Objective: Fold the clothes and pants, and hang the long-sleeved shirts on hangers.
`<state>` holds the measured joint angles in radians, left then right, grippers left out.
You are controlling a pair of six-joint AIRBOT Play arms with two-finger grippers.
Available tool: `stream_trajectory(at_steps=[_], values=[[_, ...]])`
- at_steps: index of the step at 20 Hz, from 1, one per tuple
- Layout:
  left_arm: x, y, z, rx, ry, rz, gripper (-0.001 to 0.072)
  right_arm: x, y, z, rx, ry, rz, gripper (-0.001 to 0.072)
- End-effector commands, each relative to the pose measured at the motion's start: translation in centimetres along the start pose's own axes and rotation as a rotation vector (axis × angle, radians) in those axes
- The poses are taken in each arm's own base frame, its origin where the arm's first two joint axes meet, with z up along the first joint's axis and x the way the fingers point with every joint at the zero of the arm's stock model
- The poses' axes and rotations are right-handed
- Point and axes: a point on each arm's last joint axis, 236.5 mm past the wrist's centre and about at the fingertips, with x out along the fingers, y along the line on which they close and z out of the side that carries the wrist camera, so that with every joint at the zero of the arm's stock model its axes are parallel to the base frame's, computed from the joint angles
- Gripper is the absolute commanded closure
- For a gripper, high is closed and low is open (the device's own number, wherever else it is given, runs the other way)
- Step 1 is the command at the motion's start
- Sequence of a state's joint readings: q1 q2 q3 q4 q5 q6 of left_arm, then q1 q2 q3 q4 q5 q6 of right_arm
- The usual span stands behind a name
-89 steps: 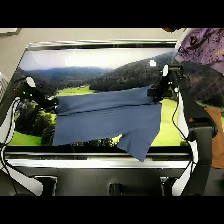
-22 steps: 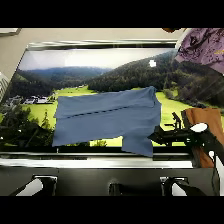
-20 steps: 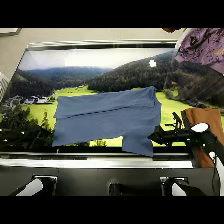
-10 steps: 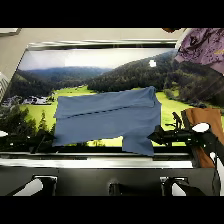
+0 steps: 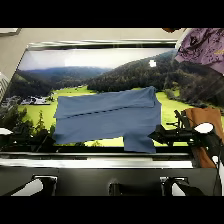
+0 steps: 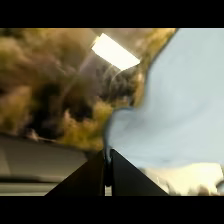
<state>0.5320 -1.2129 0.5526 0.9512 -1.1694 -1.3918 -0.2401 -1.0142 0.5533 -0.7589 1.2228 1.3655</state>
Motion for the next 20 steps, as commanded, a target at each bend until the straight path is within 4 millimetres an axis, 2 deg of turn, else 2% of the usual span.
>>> stream_trajectory(at_steps=[1, 3, 5, 7, 9, 12, 14, 16, 20], values=[[-2.1, -1.2, -0.8, 0.01, -0.011, 0.01, 0.0693, -2.0, -0.1, -0.3, -0.035, -0.05, -0.073, 0.0686], [-4.2, -0.6, -1.6, -0.006, -0.065, 0.08, 0.0693, -3.7, 0.3, -1.7, -0.043, -0.074, -0.107, 0.0687], [-6.1, -1.0, -2.2, 0.004, -0.131, 0.097, 0.0693, -5.4, 0.9, -3.4, -0.053, -0.111, -0.13, 0.0687], [-7.1, -2.2, -2.7, 0.022, -0.179, 0.075, 0.0693, -6.8, 2.1, -5.4, -0.077, -0.134, -0.119, 0.0687], [-7.3, -3.1, -2.7, 0.05, -0.2, 0.057, 0.0693, -7.4, 2.6, -6.1, -0.099, -0.161, -0.114, 0.0688], [-7.1, -4.9, -0.8, 0.105, -0.274, 0.013, 0.0694, -7.2, 2.4, -4.1, -0.107, -0.204, -0.115, 0.0687], [-7.1, -6.3, 1.2, 0.122, -0.327, -0.01, 0.0694, -6.2, 2.3, -2.3, -0.12, -0.19, -0.099, 0.0687], [-6.6, -7.7, 3.1, 0.167, -0.349, -0.007, 0.0694, -5.8, 2.7, 0.0, -0.142, -0.181, -0.087, 0.0687], [-4.4, -10.4, 6.8, 0.234, -0.319, 0.014, 0.0694, -5.5, 2.7, 5.5, -0.166, -0.161, -0.112, 0.0687]])
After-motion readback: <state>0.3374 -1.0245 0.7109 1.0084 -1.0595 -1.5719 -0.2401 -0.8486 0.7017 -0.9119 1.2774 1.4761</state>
